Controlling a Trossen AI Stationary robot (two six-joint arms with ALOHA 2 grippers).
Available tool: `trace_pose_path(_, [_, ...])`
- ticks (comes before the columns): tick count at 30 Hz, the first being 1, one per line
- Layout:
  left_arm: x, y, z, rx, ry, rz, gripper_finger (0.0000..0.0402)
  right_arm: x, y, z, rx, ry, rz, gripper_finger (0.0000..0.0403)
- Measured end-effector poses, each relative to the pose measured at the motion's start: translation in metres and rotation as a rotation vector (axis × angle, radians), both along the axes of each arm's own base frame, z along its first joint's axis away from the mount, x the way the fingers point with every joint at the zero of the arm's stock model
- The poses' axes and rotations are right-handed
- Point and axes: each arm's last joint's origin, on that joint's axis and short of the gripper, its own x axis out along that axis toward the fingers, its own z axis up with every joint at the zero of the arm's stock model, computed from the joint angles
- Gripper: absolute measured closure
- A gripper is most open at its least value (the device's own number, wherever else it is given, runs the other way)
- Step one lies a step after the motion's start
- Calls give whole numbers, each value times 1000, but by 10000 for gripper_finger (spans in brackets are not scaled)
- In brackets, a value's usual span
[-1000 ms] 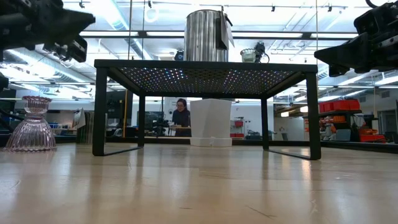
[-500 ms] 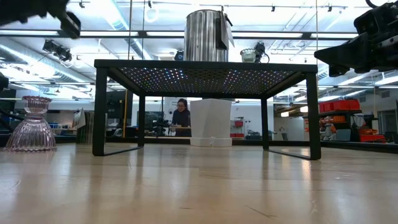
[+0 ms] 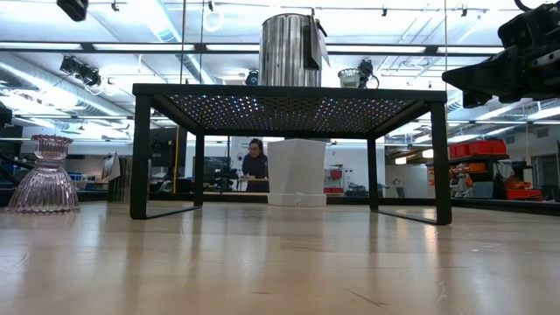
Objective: Pick & Place candle stick holders
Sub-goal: Put the purple glass candle holder on the shelf
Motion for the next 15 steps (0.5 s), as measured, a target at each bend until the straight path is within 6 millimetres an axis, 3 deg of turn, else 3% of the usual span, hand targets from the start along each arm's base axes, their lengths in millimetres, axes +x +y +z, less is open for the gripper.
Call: trace_pose_path(15, [-42, 2, 27, 79, 63, 61, 399, 0, 0, 0, 0, 0, 0, 401])
